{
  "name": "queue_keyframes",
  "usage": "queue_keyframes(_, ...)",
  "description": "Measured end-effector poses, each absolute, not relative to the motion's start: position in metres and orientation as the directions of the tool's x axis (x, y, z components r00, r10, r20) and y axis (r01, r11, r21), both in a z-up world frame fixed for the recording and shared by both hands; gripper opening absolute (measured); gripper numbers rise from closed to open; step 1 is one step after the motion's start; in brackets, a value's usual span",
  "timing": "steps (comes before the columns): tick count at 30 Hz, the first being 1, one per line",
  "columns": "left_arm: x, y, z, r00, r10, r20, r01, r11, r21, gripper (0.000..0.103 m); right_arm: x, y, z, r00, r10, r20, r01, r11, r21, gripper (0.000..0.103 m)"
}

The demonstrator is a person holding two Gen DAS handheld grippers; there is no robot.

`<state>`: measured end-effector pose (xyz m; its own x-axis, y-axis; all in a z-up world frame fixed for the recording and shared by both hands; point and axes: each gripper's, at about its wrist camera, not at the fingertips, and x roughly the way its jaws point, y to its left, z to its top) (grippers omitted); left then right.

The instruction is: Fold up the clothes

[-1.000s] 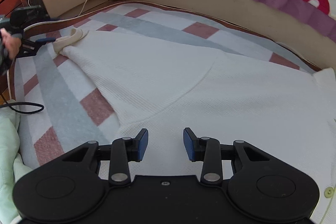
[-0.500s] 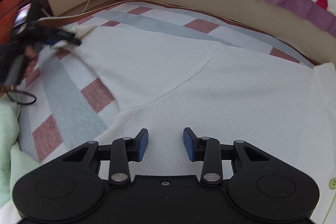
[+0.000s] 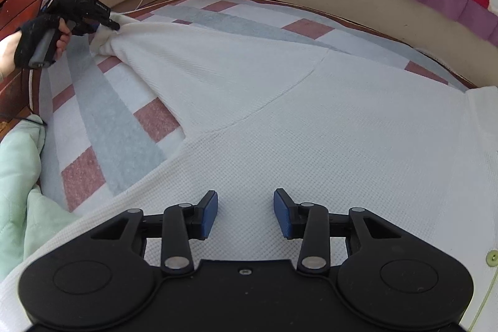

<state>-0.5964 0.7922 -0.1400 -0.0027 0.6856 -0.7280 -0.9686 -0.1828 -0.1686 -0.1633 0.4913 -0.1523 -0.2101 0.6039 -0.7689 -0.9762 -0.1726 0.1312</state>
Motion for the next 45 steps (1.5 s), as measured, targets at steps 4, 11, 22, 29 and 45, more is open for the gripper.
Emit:
queue_keyframes(4, -0.614, 0.789, -0.137, 0.181, 0.628, -0.757, -0.948, -0.095, -0.305, 0.053, -0.161, 0.491, -0.153, -0.219, 0.604, -0.766, -0.975, -0.171, 0.144, 0.045)
queue_keyframes(11, -0.597, 0.755, -0.163, 0.314, 0.49, -0.813, -0.918, -0.061, -0.391, 0.068, -0.161, 0.492, -0.152, -0.217, 0.61, -0.763, -0.976, -0.142, 0.164, 0.046)
queue_keyframes(22, -0.56, 0.753, -0.159, 0.14, 0.716, -0.684, -0.959, -0.074, -0.274, 0.003, -0.162, 0.452, -0.14, -0.408, 0.533, -0.742, -0.913, -0.243, 0.327, 0.047)
queue_keyframes(29, -0.505, 0.718, -0.116, 0.06, 0.826, -0.56, -0.996, 0.083, 0.016, 0.004, -0.08, 0.407, -0.134, -0.202, 0.602, -0.772, -0.966, 0.01, 0.26, 0.047)
queue_keyframes(45, -0.244, 0.553, -0.056, 0.709, 0.477, -0.519, -0.665, 0.698, -0.267, 0.005, -0.011, 0.334, -0.104, 0.102, 0.617, -0.781, -0.983, 0.181, 0.014, 0.047)
